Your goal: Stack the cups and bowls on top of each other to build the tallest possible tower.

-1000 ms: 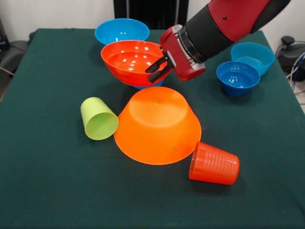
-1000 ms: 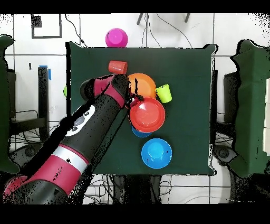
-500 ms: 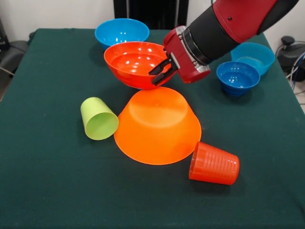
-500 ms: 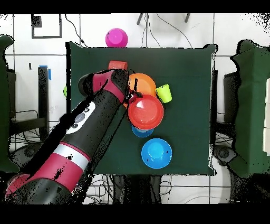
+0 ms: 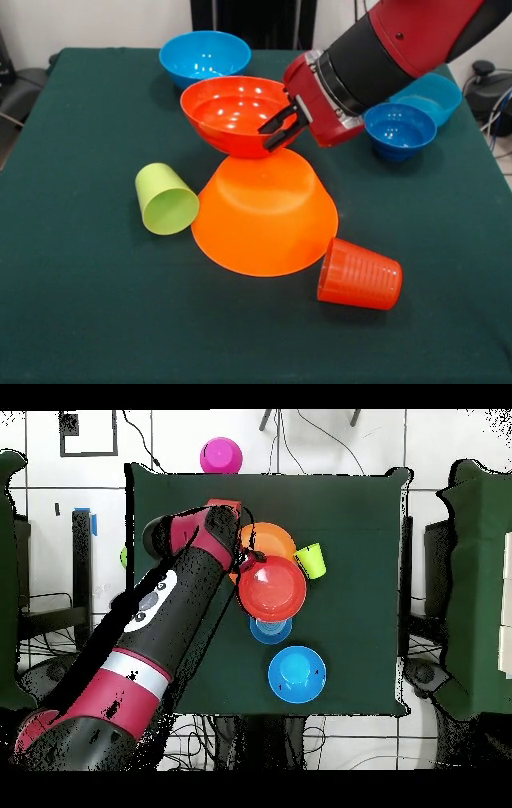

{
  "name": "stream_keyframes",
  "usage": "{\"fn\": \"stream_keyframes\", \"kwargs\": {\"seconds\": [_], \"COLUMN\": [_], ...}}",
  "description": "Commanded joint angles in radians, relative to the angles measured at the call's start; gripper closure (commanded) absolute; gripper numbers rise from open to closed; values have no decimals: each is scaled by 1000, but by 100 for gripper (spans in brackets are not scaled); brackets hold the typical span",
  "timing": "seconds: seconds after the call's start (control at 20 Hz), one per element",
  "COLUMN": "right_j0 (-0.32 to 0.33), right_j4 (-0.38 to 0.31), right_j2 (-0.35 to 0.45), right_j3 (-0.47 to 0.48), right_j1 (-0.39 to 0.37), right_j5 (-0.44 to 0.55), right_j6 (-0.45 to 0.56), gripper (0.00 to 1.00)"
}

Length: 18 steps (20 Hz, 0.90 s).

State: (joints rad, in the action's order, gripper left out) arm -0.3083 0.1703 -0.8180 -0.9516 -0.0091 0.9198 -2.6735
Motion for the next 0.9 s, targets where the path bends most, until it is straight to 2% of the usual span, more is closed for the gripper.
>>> {"fn": "stream_keyframes", "kwargs": {"seconds": [0.05, 0.4, 0.65, 0.9], "right_j0": [32, 55, 53, 53], "right_j4": [23, 33, 30, 33], "right_j2": [81, 85, 90, 87], "right_j3": [91, 135, 125, 145], "right_j1": [53, 57, 64, 71], "right_j5": [75, 100, 73, 93], "right_j6": [-123, -88, -102, -107], "gripper": [100, 100, 100, 100]}}
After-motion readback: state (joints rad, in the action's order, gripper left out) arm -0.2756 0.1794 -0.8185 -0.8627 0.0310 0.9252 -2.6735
